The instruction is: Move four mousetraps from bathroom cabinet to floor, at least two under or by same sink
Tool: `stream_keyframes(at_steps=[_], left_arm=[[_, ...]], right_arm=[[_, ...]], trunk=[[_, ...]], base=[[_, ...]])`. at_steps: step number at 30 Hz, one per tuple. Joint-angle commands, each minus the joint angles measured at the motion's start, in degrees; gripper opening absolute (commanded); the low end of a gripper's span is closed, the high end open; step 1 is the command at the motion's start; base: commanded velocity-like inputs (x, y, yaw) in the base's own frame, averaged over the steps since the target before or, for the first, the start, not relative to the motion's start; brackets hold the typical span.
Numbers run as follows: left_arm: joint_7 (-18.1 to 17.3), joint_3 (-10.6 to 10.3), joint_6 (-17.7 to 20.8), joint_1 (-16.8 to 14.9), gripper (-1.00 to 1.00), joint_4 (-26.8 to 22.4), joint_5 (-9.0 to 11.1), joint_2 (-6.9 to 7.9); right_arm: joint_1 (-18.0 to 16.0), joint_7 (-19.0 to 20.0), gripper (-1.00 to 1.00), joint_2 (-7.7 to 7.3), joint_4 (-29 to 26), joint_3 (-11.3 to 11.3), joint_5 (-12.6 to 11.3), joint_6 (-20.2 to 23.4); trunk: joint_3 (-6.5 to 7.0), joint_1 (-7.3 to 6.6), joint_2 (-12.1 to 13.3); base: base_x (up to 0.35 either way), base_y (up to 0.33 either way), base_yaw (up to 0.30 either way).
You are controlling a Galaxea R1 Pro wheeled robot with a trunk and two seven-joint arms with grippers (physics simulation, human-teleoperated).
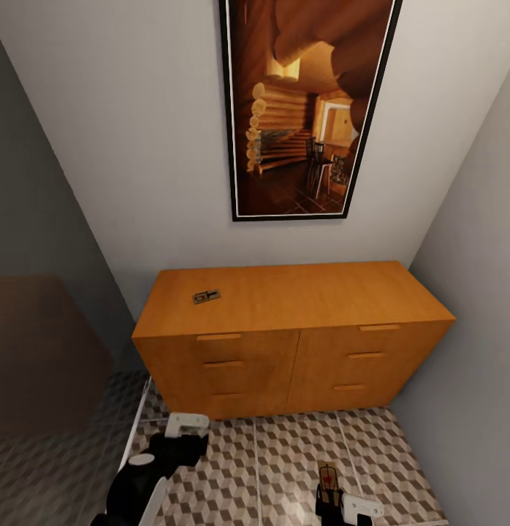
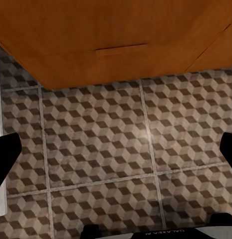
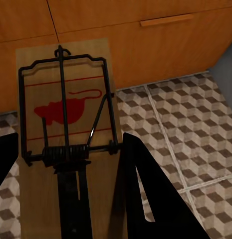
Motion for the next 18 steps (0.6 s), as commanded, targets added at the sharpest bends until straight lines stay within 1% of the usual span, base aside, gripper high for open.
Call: stream_keyframes(at_steps=[1,5,7,9,11,13,15,16,17,18], left_arm=[[0.5,-0.1,0.5,-0.1,1.0,-0.4,0.5,-0.07],[0.5,-0.1,1.3,-0.4,1.0,-1.2,0.5,-0.77],[0.5,-0.1,1.5,-0.6,1.0,-1.3,0.4,-1.74],[0.5,-0.1,1.6,-1.0,1.0,-1.4,0.4,-3.02],[0.5,-0.1,1.6,-1.7,1.0,-1.5,0.4,-3.48],[0.5,-0.1,2.0,-3.3,1.0,-1.5,0.4,-3.9],[0.5,-0.1,3.6,-5.3,1.0,-1.5,0.4,-4.2],[0.5,-0.1,4.5,-6.0,1.0,-1.5,0.4,-4.31],[0.5,-0.1,6.5,-7.8,1.0,-1.5,0.4,-4.56],[0.5,-0.1,7.6,-8.7,1.0,-1.5,0.4,-4.68]], right_arm=[[0.0,0.0,-1.0,0.01,0.0,0.5,-0.6,-0.2],[0.0,0.0,-1.0,0.01,0.0,0.5,-0.6,-0.2],[0.0,0.0,-1.0,0.01,0.0,0.5,-0.6,-0.2],[0.0,0.0,-1.0,0.01,0.0,0.5,-0.6,-0.2],[0.0,0.0,-1.0,0.01,0.0,0.5,-0.6,-0.2],[0.0,0.0,-1.0,0.01,0.0,0.5,-0.6,-0.2],[0.0,0.0,-1.0,0.01,0.0,0.5,-0.6,-0.2],[0.0,0.0,-1.0,0.01,0.0,0.5,-0.6,-0.2],[0.0,0.0,-1.0,0.01,0.0,0.5,-0.6,-0.2],[0.0,0.0,-1.0,0.01,0.0,0.5,-0.6,-0.2]], trunk=[[-0.11,0.03,-0.1],[-0.11,0.03,-0.1],[-0.11,0.03,-0.1],[-0.11,0.03,-0.1],[-0.11,0.03,-0.1],[-0.11,0.03,-0.1],[-0.11,0.03,-0.1],[-0.11,0.03,-0.1],[-0.11,0.03,-0.1],[-0.11,0.03,-0.1]], base=[[0.0,0.0,0.0],[0.0,0.0,0.0],[0.0,0.0,0.0],[0.0,0.0,0.0],[0.0,0.0,0.0],[0.0,0.0,0.0],[0.0,0.0,0.0],[0.0,0.0,0.0],[0.0,0.0,0.0],[0.0,0.0,0.0]])
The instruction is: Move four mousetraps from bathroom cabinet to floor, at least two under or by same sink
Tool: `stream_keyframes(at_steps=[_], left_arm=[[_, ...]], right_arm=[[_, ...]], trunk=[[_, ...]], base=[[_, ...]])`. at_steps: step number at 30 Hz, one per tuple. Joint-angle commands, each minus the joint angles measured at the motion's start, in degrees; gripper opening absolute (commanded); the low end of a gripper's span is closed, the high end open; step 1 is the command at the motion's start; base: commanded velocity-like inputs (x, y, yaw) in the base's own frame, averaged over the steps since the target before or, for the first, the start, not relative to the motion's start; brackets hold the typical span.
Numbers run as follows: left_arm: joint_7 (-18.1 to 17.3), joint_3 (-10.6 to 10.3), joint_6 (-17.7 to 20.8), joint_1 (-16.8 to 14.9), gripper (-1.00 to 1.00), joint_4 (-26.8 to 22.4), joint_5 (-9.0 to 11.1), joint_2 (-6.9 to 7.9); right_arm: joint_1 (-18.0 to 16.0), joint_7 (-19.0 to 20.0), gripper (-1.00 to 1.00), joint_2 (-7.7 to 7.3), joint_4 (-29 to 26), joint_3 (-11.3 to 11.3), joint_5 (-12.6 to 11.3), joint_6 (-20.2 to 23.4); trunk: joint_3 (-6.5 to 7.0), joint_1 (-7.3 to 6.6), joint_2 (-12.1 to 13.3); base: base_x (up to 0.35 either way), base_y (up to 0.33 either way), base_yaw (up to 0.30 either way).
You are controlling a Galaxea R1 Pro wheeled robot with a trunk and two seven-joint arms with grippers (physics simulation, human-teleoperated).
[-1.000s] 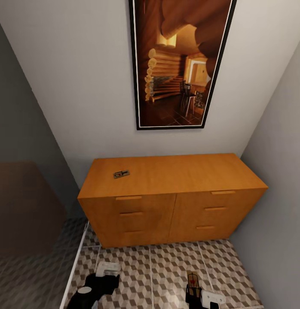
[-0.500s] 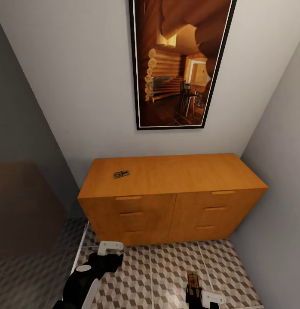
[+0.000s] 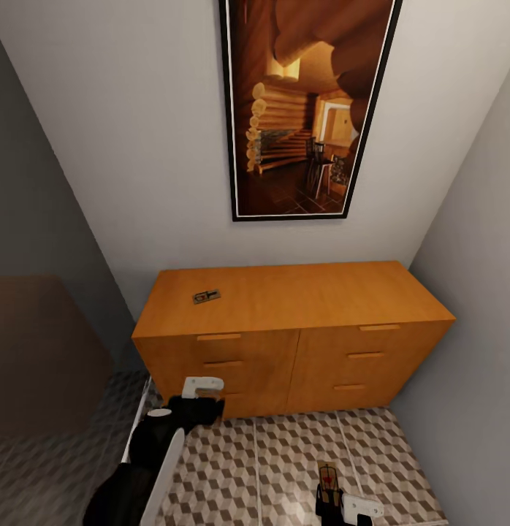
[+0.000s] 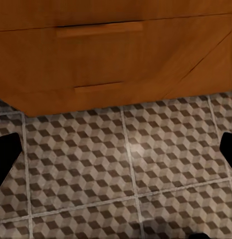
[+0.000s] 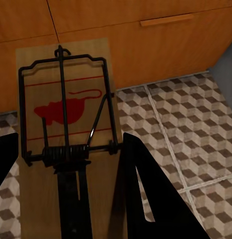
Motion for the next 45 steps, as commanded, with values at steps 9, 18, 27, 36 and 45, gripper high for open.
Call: stream_keyframes(at_steps=[9,18,27,36,45], left_arm=[[0.6,0.0,5.7,-12.3,1.0,0.1,0.7,-0.51],[0.7,0.0,6.5,-22.8,1.0,1.8,1.0,-0.55],[0.7,0.0,6.7,-31.0,1.0,8.2,1.0,-0.63],[0.6,0.0,6.7,-34.5,1.0,16.7,0.9,-0.56],[-1.4,-0.1,6.8,-34.7,1.0,21.9,0.9,1.07]], right_arm=[[0.0,0.0,-1.0,0.02,0.0,0.5,-0.6,-0.2],[0.0,0.0,-1.0,0.02,0.0,0.5,-0.6,-0.1],[0.0,0.0,-1.0,0.03,0.0,0.5,-0.6,-0.1],[0.0,0.0,-1.0,0.05,0.0,0.6,-0.6,-0.1],[0.0,0.0,-1.0,0.03,0.0,0.6,-0.6,0.0]], trunk=[[-0.11,0.03,-0.1],[-0.11,0.03,-0.1],[-0.11,0.03,-0.1],[-0.11,0.03,-0.1],[-0.11,0.03,-0.1]], base=[[0.0,0.0,0.0],[0.0,0.0,0.0],[0.0,0.0,0.0],[0.0,0.0,0.0],[0.0,0.0,0.0]])
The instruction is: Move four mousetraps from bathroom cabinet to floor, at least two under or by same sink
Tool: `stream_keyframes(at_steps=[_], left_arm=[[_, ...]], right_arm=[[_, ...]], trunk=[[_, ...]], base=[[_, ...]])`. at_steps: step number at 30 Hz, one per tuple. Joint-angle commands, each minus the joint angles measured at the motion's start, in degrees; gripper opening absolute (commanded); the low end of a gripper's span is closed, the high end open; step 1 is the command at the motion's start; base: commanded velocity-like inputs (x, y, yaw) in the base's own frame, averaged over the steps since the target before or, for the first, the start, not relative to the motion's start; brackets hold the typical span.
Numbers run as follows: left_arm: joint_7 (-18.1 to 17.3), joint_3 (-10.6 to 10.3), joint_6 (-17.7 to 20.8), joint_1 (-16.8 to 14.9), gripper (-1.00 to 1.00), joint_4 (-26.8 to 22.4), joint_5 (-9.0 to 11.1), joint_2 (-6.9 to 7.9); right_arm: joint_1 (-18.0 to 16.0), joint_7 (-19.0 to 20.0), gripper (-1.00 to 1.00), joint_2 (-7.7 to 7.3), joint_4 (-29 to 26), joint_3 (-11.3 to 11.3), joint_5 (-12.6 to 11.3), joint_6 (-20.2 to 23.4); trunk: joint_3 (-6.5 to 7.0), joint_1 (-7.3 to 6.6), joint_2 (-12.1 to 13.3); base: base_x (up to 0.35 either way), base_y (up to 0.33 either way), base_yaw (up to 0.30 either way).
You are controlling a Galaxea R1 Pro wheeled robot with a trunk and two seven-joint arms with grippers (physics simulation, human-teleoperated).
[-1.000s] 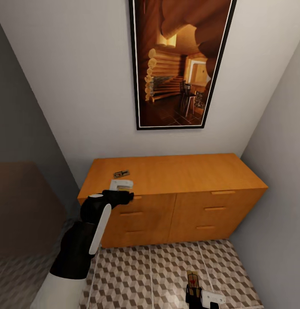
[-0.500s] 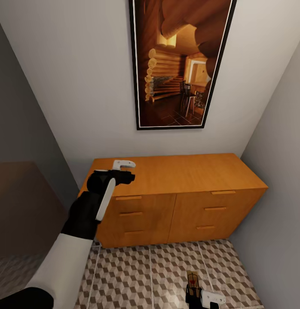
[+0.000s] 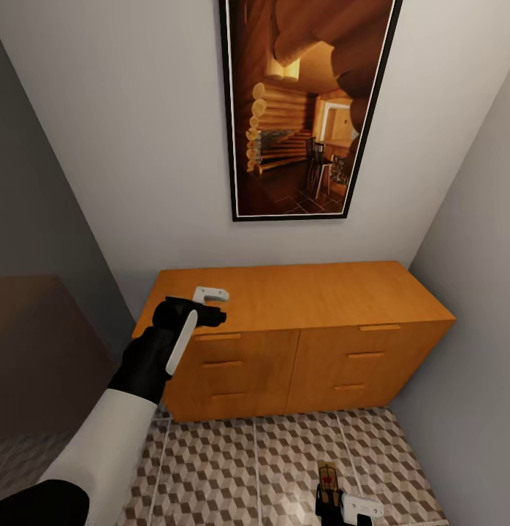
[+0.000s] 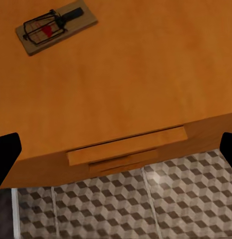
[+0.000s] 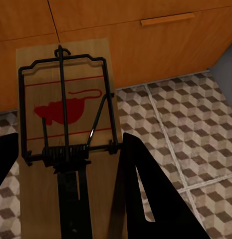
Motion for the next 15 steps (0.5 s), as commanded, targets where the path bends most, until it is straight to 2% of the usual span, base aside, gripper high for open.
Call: stream_keyframes(at_steps=[1,5,6,7,10,13,14,15], left_arm=[[-0.3,-0.1,0.2,-0.1,1.0,0.0,0.5,0.34],[-8.2,-0.1,0.1,-0.1,1.0,-0.1,0.3,2.75],[-11.3,-0.1,0.1,-0.1,1.0,-0.2,0.3,3.89],[-12.8,-0.1,0.1,-0.1,1.0,-0.3,0.3,4.55],[-19.9,-0.1,0.0,-0.1,1.0,-1.4,0.2,8.19],[-25.9,-0.2,0.0,-0.1,1.0,-3.0,0.2,11.13],[-29.4,-0.4,-0.1,-0.1,1.0,-4.0,0.2,12.62],[-31.2,-0.4,-0.1,-0.1,1.0,-4.4,0.2,13.39]], right_arm=[[0.0,0.0,-1.0,0.01,0.0,0.5,-0.6,-0.2],[0.0,0.0,-1.0,0.03,0.0,0.5,-0.6,0.0],[0.0,0.0,-1.0,0.04,0.0,0.5,-0.6,0.3],[0.0,0.0,-1.0,0.03,0.0,0.5,-0.6,0.4],[0.0,0.0,-1.0,0.06,0.0,0.5,-0.6,0.8],[0.0,0.0,-1.0,0.08,0.0,0.5,-0.6,0.9],[0.0,0.0,-1.0,0.08,0.0,0.5,-0.6,1.0],[0.0,0.0,-1.0,0.09,0.0,0.5,-0.6,1.0]], trunk=[[-0.11,0.03,-0.1],[-0.11,0.03,-0.1],[-0.11,0.03,-0.1],[-0.11,0.03,-0.1],[-0.11,0.03,-0.1],[-0.11,0.03,-0.1],[-0.11,0.03,-0.1],[-0.11,0.03,-0.1]], base=[[0.0,0.0,0.0],[0.0,0.0,0.0],[0.0,0.0,0.0],[0.0,0.0,0.0],[0.0,0.0,0.0],[0.0,0.0,0.0],[0.0,0.0,0.0],[0.0,0.0,0.0]])
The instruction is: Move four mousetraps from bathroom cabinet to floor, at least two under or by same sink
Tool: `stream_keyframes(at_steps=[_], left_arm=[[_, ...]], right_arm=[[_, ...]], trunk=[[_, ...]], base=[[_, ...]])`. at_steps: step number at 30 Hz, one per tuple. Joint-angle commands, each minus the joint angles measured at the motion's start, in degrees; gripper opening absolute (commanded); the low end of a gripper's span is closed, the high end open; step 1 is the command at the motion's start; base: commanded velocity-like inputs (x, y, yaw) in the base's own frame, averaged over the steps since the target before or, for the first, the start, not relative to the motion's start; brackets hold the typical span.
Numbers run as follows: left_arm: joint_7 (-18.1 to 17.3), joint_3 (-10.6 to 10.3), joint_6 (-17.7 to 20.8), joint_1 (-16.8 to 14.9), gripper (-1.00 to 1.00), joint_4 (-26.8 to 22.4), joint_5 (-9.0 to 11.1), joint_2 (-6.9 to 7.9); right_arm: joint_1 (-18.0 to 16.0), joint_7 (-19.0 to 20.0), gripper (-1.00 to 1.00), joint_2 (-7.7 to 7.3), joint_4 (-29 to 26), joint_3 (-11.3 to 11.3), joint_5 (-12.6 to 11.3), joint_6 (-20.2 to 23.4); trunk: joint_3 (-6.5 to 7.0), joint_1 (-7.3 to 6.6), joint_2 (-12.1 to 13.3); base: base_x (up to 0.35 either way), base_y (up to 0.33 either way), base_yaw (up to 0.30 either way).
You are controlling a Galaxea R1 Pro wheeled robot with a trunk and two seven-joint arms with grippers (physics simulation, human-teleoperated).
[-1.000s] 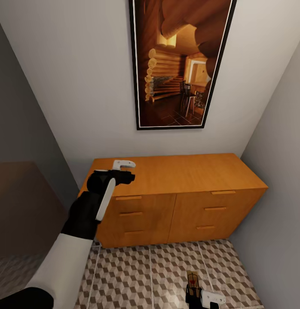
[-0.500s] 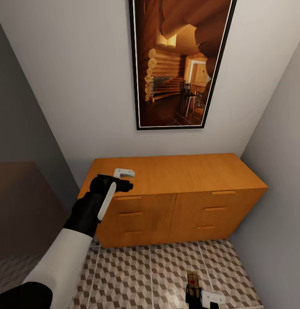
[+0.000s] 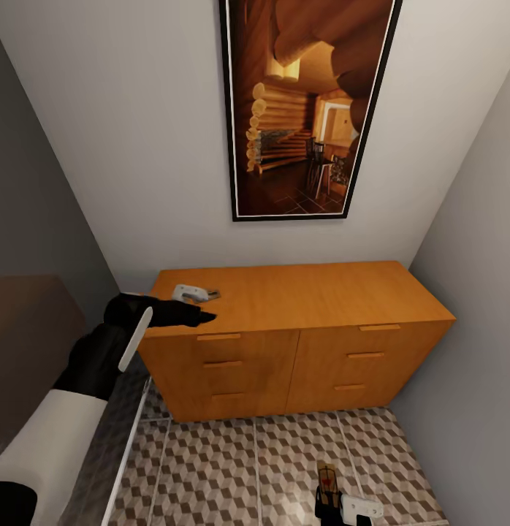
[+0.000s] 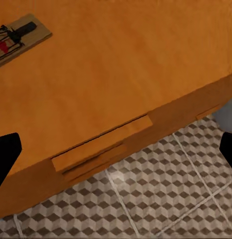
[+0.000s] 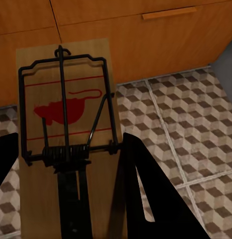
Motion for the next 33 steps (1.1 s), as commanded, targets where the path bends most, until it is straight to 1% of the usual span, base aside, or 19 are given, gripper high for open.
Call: stream_keyframes(at_steps=[1,3,4,6,7,9,10,12,13,18,21,22,25,26,27,28,29,30,33], left_arm=[[-3.6,-0.2,0.2,-0.1,1.0,-1.0,0.4,1.63],[-7.4,-0.5,0.1,-0.1,1.0,-1.9,0.4,3.15],[-11.1,-1.1,-0.2,-0.1,1.0,-2.9,0.3,4.65],[-14.5,-1.9,-0.7,-0.1,1.0,-3.8,0.1,6.11],[-17.4,-3.0,-1.1,-0.1,1.0,-4.7,-0.3,7.55],[-20.1,-4.0,-1.5,-0.1,1.0,-5.6,-0.8,9.02],[-22.5,-4.8,-1.7,-0.1,1.0,-6.5,-1.2,10.45],[-24.9,-5.4,-1.9,-0.1,1.0,-7.4,-1.7,11.8],[-27.2,-6.0,-2.1,-0.1,1.0,-8.1,-2.2,12.99],[-32.2,-6.6,-3.9,-0.1,1.0,-9.0,-4.2,15.25],[-35.8,-6.8,-6.2,-0.1,1.0,-9.2,-7.3,16.48],[-37.9,-6.9,-7.2,-0.1,1.0,-9.2,-9.3,16.96],[-41.3,-6.8,-8.2,-0.1,1.0,-9.2,-13.2,17.51],[-43.7,-6.7,-8.6,-0.1,1.0,-9.3,-16.1,17.9],[-45.0,-6.7,-8.8,-0.1,1.0,-9.3,-17.5,18.13],[-47.7,-6.6,-9.1,-0.1,1.0,-9.4,-20.2,18.66],[-49.0,-6.6,-9.2,-0.1,1.0,-9.4,-21.5,18.92],[-52.1,-6.5,-9.5,-0.1,1.0,-9.5,-24.8,19.57],[-54.1,-6.4,-9.6,-0.1,1.0,-9.6,-26.6,20.19]], right_arm=[[0.0,0.0,-1.0,0.02,0.0,0.5,-0.6,-0.2],[0.0,0.0,-1.0,0.02,0.0,0.5,-0.6,-0.2],[0.0,0.0,-1.0,0.02,0.0,0.5,-0.6,-0.2],[0.0,0.0,-1.0,0.02,0.0,0.5,-0.6,-0.2],[0.0,0.0,-1.0,0.02,0.0,0.5,-0.6,-0.2],[0.0,0.0,-1.0,0.02,0.0,0.5,-0.6,-0.2],[0.0,0.0,-1.0,0.02,0.0,0.5,-0.6,-0.2],[0.0,0.0,-1.0,0.02,0.0,0.5,-0.6,-0.2],[0.0,0.0,-1.0,0.02,0.0,0.5,-0.6,-0.2],[0.0,0.0,-1.0,0.02,0.0,0.5,-0.6,-0.2],[0.0,0.0,-1.0,0.02,0.0,0.5,-0.6,-0.1],[0.0,0.0,-1.0,0.02,0.0,0.5,-0.6,-0.1],[0.0,0.0,-1.0,0.02,0.0,0.5,-0.6,-0.1],[0.0,0.0,-1.0,0.02,0.0,0.5,-0.6,-0.1],[0.0,0.0,-1.0,0.02,0.0,0.5,-0.6,-0.2],[0.0,0.0,-1.0,0.02,0.0,0.5,-0.6,-0.2],[0.0,0.0,-1.0,0.02,0.0,0.5,-0.6,-0.2],[0.0,0.0,-1.0,0.02,0.0,0.5,-0.6,-0.2],[0.0,0.0,-1.0,0.02,0.0,0.5,-0.6,-0.1]], trunk=[[-0.11,0.03,-0.1],[-0.11,0.03,-0.1],[-0.11,0.03,-0.1],[-0.11,0.03,-0.1],[-0.11,0.03,-0.1],[-0.11,0.03,-0.1],[-0.11,0.03,-0.1],[-0.11,0.03,-0.1],[-0.11,0.03,-0.1],[-0.11,0.03,-0.1],[-0.11,0.03,-0.1],[-0.11,0.03,-0.1],[-0.11,0.03,-0.1],[-0.11,0.03,-0.1],[-0.11,0.03,-0.1],[-0.11,0.03,-0.1],[-0.11,0.03,-0.1],[-0.11,0.03,-0.1],[-0.11,0.03,-0.1]], base=[[0.0,0.0,0.0],[0.0,0.0,0.0],[0.0,0.0,0.0],[0.0,0.0,0.0],[0.0,0.0,0.0],[0.0,0.0,0.0],[0.0,0.0,0.0],[0.0,0.0,0.0],[0.0,0.0,0.0],[0.0,0.0,0.0],[0.0,0.0,0.0],[0.0,0.0,0.0],[0.0,0.0,0.0],[0.0,0.0,0.0],[0.0,0.0,0.0],[0.0,0.0,0.0],[0.0,0.0,0.0],[0.0,0.0,0.0],[0.0,0.0,0.0]])
